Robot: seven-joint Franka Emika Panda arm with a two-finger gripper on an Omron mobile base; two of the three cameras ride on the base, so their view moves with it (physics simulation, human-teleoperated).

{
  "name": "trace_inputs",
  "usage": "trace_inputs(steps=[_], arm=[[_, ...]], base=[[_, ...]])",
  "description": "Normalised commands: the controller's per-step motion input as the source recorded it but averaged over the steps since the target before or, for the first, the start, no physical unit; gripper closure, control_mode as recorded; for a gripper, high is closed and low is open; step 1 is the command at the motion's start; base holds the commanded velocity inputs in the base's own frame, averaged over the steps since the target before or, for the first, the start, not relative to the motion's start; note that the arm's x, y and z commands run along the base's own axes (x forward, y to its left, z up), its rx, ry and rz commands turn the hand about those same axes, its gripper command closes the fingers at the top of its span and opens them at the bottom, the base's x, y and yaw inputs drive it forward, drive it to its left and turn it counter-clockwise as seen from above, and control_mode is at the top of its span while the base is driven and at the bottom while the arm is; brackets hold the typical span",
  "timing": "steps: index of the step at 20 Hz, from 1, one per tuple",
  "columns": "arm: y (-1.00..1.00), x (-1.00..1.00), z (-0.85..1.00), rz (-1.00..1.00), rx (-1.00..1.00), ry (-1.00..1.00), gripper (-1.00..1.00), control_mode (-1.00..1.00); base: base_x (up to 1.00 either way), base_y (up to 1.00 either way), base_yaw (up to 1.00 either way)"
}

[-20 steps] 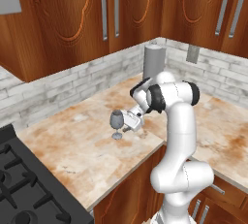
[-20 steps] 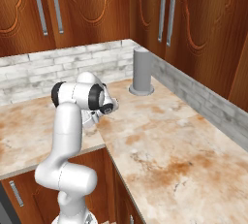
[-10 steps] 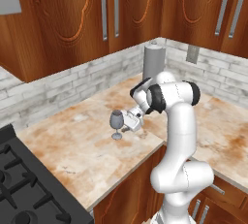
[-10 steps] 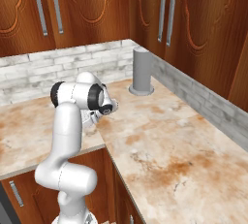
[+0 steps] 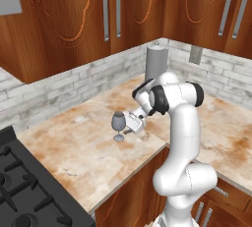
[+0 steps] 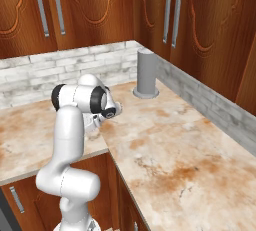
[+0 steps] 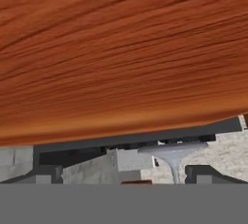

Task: Retrieve the wine glasses from the counter and place one next to each plate.

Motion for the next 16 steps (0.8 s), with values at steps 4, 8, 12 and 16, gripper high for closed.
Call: trace_inputs(steps=[4,8,12,16], arm=[[-0.11,-0.04,0.0,0.03,0.0,-0.04,-1.0,-1.0],[0.0,0.0,-0.14,0.0,-0.02,0.0,-1.0,-1.0],[0.0,0.04,-0.33,0.0,-0.05,0.01,-1.0,-1.0],[0.0,0.04,-0.16,0.0,-0.02,0.01,-1.0,-1.0]], base=[[0.0,0.0,0.0],[0.0,0.0,0.0],[0.0,0.0,0.0],[0.0,0.0,0.0]])
